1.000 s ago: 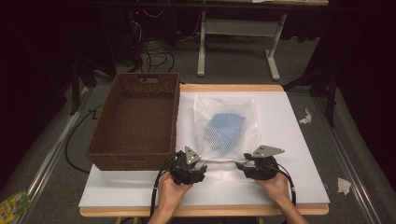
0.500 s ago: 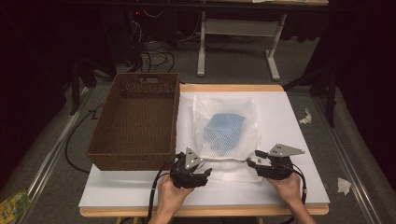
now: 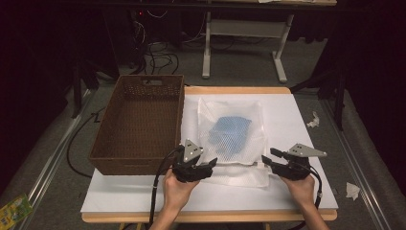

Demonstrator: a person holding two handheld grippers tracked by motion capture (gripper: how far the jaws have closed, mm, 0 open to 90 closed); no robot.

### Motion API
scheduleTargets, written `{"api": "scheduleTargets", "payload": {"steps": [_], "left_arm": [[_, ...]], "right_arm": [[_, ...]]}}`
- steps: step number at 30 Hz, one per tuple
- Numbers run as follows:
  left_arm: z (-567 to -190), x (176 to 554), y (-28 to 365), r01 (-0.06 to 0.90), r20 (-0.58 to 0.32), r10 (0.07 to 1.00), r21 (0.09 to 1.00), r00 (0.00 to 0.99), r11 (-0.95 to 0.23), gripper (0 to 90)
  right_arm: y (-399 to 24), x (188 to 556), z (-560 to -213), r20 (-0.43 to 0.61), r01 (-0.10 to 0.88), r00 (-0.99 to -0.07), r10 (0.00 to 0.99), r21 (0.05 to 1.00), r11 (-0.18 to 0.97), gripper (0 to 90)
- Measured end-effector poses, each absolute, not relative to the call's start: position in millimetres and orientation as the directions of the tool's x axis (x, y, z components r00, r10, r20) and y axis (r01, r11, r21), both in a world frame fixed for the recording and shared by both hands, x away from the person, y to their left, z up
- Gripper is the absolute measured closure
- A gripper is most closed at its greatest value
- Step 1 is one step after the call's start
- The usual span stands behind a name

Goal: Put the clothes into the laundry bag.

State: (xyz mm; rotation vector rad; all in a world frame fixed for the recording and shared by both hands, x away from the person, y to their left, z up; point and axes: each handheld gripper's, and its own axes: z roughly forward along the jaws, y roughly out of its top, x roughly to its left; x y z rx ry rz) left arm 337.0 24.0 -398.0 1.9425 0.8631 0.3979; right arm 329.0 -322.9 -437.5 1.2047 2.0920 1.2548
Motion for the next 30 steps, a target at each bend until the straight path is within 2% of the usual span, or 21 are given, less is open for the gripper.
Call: {"api": "scheduleTargets", "payload": {"steps": [14, 22, 30], "left_arm": [[-401.6, 363.6, -0.2, 0.395, -0.052, 0.778, 0.882, 0.626, -0.259, 33.2], [-410.7, 377.3, -10.7, 0.417, -0.072, 0.782, 0.874, 0.619, -0.250, 30.6], [-421.0, 384.4, -16.3, 0.406, -0.046, 0.789, 0.875, 0.612, -0.264, 29.0]], "right_arm": [[-333.9, 346.7, -433.3, 0.112, 0.464, -0.477, 0.872, 0.874, 0.141, 49.3], [-332.2, 360.5, -434.6, 0.108, 0.476, -0.463, 0.880, 0.867, 0.144, 49.1], [-332.0, 369.8, -440.8, 0.109, 0.493, -0.447, 0.888, 0.858, 0.143, 49.0]]}}
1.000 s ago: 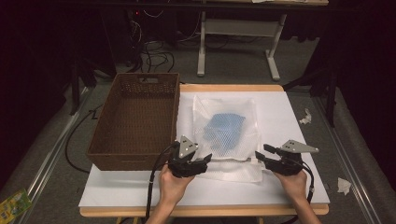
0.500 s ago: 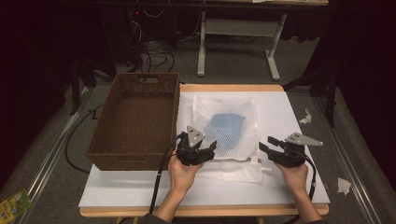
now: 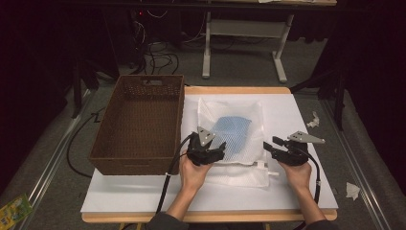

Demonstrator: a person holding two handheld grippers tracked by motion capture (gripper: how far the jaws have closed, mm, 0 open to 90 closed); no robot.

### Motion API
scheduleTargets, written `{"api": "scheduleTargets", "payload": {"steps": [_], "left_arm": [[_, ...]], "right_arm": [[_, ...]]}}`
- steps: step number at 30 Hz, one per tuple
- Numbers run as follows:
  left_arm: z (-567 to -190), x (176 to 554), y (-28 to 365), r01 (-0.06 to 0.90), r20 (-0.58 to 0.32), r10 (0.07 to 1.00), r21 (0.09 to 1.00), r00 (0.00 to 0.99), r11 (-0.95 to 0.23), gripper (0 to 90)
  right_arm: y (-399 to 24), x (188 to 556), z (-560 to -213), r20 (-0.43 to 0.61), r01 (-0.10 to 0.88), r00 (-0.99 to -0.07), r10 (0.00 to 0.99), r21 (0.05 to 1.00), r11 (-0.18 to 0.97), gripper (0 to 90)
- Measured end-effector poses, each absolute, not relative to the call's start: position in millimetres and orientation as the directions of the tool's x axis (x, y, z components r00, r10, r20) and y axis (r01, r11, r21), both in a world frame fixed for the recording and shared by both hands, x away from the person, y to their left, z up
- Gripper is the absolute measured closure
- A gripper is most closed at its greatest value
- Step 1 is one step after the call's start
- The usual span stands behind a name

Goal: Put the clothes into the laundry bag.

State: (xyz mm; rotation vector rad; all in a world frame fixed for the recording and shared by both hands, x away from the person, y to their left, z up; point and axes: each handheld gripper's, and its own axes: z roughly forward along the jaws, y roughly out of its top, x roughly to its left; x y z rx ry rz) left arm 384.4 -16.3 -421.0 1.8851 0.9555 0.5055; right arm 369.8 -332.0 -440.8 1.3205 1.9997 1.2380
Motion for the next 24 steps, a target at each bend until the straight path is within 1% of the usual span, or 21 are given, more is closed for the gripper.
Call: {"api": "scheduleTargets", "payload": {"steps": [12, 18, 24], "left_arm": [[-435.2, 394.2, -18.1, 0.419, -0.050, 0.813, 0.874, 0.580, -0.246, 28.7], [-440.7, 398.6, -19.0, 0.430, -0.042, 0.813, 0.864, 0.581, -0.263, 28.5], [-445.0, 403.2, -20.6, 0.441, -0.050, 0.815, 0.859, 0.578, -0.261, 28.5]], "right_arm": [[-334.4, 379.9, -449.2, 0.113, 0.520, -0.419, 0.901, 0.843, 0.136, 48.9], [-335.3, 383.2, -452.2, 0.115, 0.522, -0.409, 0.905, 0.843, 0.128, 48.9], [-334.8, 388.1, -455.9, 0.094, 0.532, -0.405, 0.910, 0.833, 0.151, 49.0]]}}
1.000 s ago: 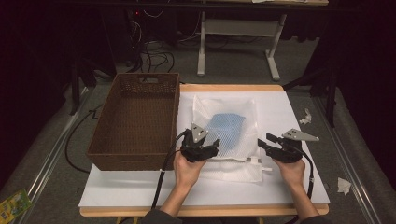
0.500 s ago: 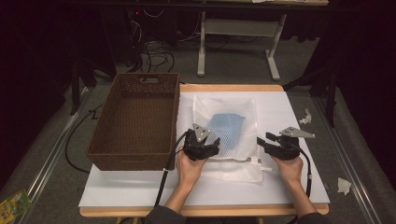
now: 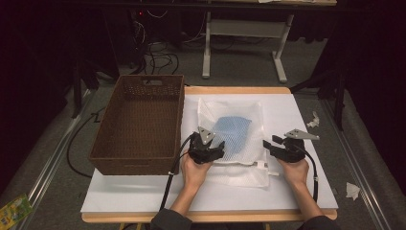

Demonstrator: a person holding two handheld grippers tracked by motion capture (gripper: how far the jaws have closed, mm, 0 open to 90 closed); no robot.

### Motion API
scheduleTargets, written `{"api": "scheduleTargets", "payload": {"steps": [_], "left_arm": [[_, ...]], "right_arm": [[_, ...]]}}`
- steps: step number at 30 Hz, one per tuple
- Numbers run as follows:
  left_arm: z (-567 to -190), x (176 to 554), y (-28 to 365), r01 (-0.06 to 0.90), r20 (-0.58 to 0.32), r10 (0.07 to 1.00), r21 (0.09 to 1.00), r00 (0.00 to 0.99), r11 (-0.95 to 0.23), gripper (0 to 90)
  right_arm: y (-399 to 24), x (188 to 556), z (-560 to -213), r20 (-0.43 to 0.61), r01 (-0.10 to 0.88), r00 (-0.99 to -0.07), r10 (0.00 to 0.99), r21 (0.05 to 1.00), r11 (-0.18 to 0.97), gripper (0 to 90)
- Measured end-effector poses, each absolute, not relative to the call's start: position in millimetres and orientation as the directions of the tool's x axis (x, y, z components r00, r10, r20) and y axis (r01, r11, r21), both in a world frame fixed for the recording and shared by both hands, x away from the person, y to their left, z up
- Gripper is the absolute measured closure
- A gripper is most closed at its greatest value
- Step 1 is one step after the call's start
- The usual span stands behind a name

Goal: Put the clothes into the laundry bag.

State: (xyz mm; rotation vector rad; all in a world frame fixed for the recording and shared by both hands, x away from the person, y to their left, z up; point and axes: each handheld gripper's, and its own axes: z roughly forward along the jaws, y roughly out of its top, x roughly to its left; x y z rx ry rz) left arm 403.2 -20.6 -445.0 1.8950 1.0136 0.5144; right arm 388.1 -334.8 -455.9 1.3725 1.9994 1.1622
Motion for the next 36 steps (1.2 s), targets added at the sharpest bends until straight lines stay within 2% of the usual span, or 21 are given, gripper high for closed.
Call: {"api": "scheduleTargets", "payload": {"steps": [28, 32, 36], "left_arm": [[-470.3, 406.9, -15.9, 0.457, -0.070, 0.818, 0.855, 0.571, -0.246, 27.0], [-476.4, 406.8, -14.4, 0.469, -0.080, 0.821, 0.849, 0.566, -0.241, 27.0], [-479.5, 406.2, -17.6, 0.473, -0.052, 0.823, 0.839, 0.565, -0.271, 27.1]], "right_arm": [[-333.9, 387.9, -475.7, 0.110, 0.535, -0.382, 0.918, 0.836, 0.122, 46.6], [-330.8, 385.7, -476.4, 0.077, 0.527, -0.379, 0.922, 0.837, 0.146, 43.2], [-328.2, 382.8, -476.2, 0.044, 0.512, -0.369, 0.929, 0.843, 0.163, 41.8]]}}
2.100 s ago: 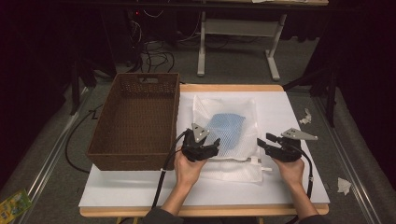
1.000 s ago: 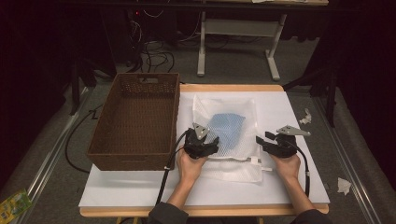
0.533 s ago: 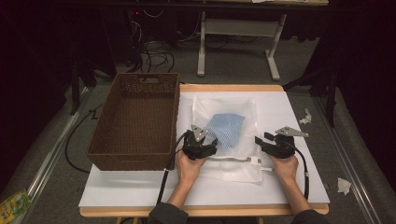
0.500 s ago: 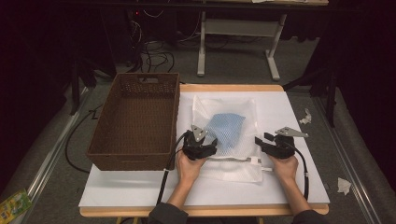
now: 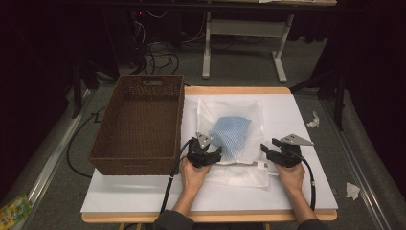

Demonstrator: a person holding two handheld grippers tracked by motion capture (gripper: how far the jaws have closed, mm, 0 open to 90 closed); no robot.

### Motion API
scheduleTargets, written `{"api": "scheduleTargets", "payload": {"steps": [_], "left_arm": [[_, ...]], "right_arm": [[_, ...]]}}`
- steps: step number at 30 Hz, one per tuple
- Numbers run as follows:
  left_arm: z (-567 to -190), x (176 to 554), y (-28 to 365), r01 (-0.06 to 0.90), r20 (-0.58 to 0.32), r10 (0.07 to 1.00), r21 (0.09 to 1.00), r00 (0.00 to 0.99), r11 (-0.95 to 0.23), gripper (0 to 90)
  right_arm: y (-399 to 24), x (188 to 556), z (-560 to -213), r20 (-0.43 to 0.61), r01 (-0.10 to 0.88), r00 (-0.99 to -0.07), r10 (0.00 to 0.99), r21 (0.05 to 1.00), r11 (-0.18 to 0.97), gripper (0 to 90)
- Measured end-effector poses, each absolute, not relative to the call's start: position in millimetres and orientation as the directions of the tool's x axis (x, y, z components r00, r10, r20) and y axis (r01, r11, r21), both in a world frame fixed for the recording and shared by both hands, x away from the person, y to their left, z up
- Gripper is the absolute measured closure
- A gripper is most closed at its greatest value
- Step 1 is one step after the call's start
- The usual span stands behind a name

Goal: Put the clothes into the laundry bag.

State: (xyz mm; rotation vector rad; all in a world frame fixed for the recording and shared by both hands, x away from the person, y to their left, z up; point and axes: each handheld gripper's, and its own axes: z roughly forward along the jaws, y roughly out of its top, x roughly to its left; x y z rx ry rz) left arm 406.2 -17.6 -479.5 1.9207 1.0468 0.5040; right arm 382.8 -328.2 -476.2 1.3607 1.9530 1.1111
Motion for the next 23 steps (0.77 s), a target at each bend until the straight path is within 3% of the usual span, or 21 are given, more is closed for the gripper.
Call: {"api": "scheduleTargets", "payload": {"steps": [23], "left_arm": [[-480.8, 403.7, -12.3, 0.502, -0.106, 0.820, 0.832, 0.562, -0.236, 25.2]], "right_arm": [[-332.3, 385.5, -477.4, 0.091, 0.541, -0.355, 0.931, 0.832, 0.125, 37.1]]}}
